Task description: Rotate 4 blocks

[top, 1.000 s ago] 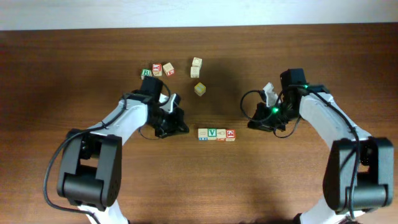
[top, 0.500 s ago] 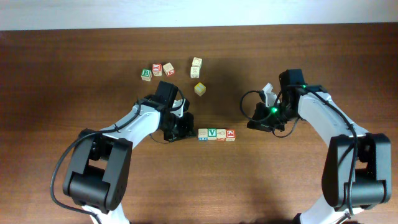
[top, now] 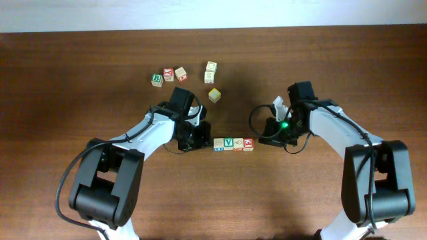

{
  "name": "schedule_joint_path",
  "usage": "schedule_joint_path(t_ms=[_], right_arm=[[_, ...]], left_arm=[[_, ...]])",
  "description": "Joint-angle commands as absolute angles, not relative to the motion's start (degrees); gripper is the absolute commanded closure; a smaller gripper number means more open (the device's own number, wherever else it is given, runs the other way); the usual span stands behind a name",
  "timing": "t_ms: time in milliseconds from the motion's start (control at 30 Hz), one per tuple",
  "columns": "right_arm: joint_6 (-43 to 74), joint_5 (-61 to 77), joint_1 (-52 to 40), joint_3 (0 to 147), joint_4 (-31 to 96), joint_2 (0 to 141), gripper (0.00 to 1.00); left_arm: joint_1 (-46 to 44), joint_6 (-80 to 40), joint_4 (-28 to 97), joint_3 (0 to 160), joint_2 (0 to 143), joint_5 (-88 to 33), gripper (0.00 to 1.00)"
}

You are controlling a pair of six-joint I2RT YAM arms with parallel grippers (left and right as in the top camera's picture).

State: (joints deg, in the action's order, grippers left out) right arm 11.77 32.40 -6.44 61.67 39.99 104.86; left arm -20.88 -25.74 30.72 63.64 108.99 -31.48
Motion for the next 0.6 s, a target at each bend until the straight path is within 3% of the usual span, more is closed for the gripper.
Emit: schedule_joint_path(t_ms=[0,567], right_arm=[[12.56,31.73,-6.79,59.27,39.31,105.43,0.95],[12.51,33.21,-9.91,58.39,34.24,106.3,0.95]], left_arm=[[-21.02,-24.6,30.65,63.02,109.08,-31.18,1.0],[-21.39,-24.62,30.59,63.02,109.08,-30.98,1.0]])
